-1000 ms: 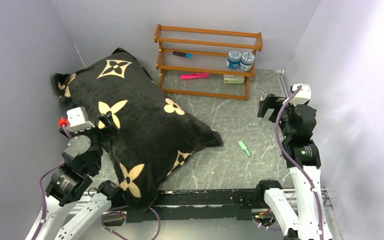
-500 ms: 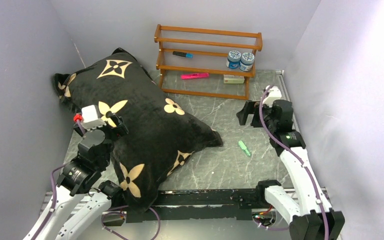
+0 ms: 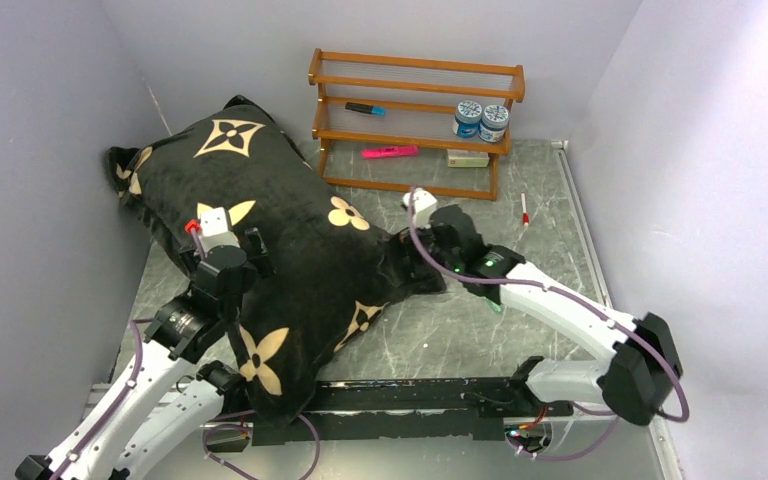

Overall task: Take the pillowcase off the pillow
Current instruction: Move the pillow to the center of the board.

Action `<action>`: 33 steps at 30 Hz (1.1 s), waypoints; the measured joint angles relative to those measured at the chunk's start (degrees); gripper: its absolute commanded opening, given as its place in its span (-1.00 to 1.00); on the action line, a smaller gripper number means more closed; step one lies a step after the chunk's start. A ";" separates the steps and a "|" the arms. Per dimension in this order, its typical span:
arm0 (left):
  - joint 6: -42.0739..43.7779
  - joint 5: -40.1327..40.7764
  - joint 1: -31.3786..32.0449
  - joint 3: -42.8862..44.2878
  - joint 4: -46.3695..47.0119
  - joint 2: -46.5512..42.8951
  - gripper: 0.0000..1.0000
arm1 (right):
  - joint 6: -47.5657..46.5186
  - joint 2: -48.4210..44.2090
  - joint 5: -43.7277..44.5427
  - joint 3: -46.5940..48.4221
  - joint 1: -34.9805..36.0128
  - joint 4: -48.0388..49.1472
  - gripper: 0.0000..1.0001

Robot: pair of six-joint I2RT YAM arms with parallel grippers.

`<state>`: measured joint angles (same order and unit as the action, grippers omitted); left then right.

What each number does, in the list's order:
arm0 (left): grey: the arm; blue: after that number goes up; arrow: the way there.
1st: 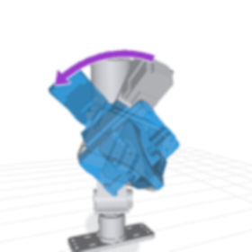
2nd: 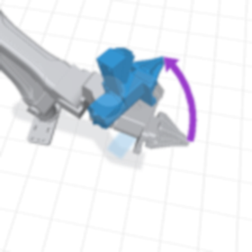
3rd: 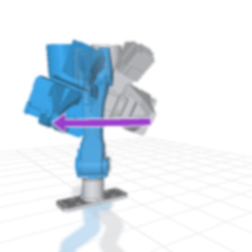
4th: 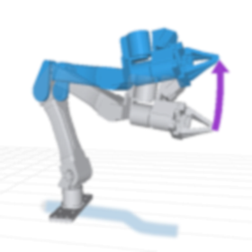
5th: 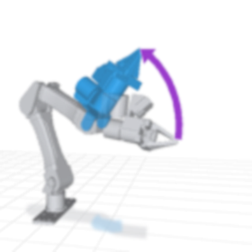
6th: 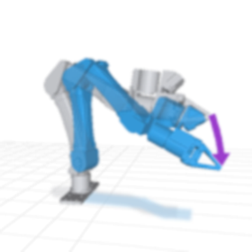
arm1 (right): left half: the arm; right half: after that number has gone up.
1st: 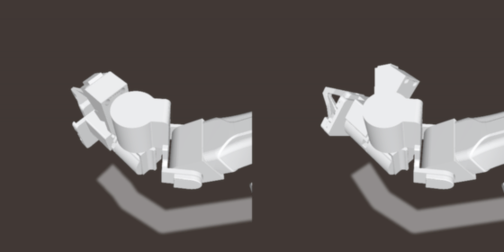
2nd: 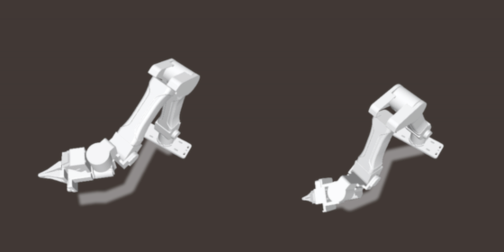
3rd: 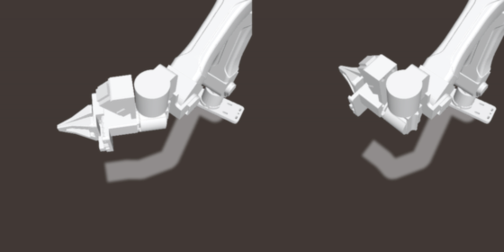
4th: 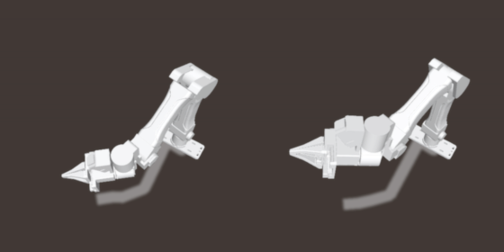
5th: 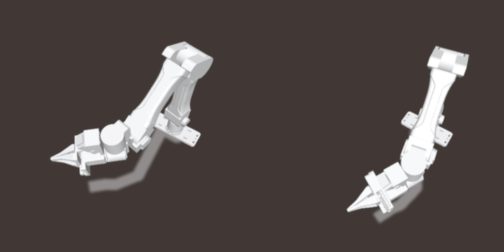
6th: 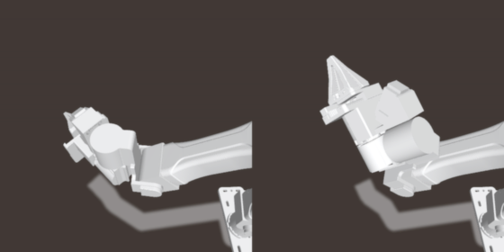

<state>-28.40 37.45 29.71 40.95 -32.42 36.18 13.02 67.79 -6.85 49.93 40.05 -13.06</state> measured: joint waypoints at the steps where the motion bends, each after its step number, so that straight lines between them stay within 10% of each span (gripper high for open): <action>1: 0.04 -0.39 0.00 -0.28 -0.02 0.31 0.95 | -0.33 1.57 0.98 1.01 1.95 0.26 1.00; 14: 2.34 -2.43 0.00 -0.46 2.27 -0.92 0.94 | -6.56 16.48 6.54 12.07 12.83 2.36 0.93; 17: 2.64 -2.97 0.00 -0.46 2.60 -1.11 0.94 | -7.98 18.88 7.32 12.81 12.94 2.21 0.47; 22: 2.89 -3.39 0.00 -0.46 2.62 -1.29 0.94 | -11.89 21.64 9.40 13.44 13.09 0.72 -1.00; 33: 3.26 -3.58 0.00 -0.90 2.91 -3.74 0.94 | -17.53 20.44 13.55 16.83 8.26 -4.55 -1.00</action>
<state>-25.15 33.87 29.71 40.05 -29.52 32.45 -4.51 88.23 6.70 66.76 48.31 -17.61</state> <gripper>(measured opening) 0.971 0.029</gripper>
